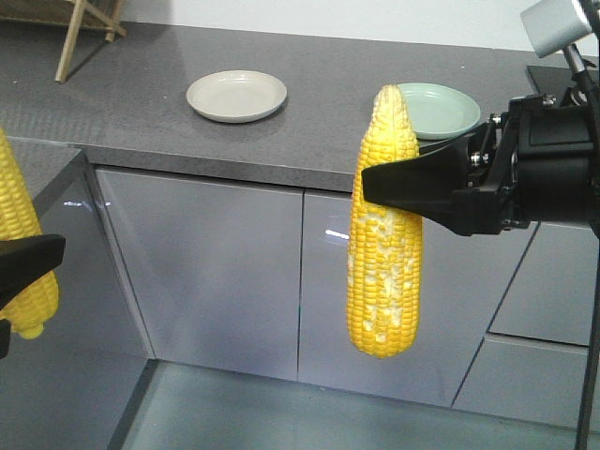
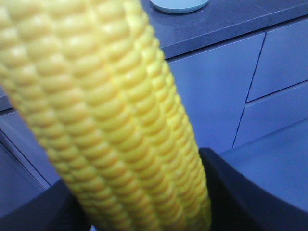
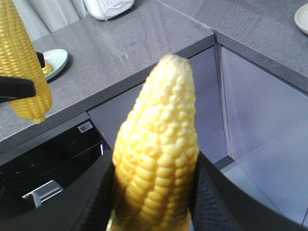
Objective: Distribute corn equally
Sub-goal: 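Drive the base along the counter holding a cob in each gripper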
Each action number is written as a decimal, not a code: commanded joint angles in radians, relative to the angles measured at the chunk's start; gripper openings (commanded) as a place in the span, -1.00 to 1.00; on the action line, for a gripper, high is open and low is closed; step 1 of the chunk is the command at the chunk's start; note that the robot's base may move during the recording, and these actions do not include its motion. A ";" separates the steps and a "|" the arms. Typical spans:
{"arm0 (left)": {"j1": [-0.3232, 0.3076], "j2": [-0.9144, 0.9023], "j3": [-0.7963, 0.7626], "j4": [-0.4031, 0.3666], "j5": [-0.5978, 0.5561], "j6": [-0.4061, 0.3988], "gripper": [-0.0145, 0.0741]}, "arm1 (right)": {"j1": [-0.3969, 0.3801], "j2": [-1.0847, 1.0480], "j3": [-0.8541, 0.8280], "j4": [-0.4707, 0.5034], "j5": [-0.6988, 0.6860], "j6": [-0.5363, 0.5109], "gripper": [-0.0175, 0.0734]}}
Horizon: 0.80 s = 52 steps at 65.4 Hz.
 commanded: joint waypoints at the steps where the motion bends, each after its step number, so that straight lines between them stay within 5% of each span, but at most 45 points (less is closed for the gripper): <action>1: -0.005 -0.005 -0.027 0.006 -0.068 0.001 0.01 | -0.001 -0.022 -0.025 0.060 -0.023 -0.008 -0.15; 52: -0.005 -0.005 -0.027 0.006 -0.068 0.001 0.01 | -0.001 -0.022 -0.025 0.060 -0.023 -0.008 -0.15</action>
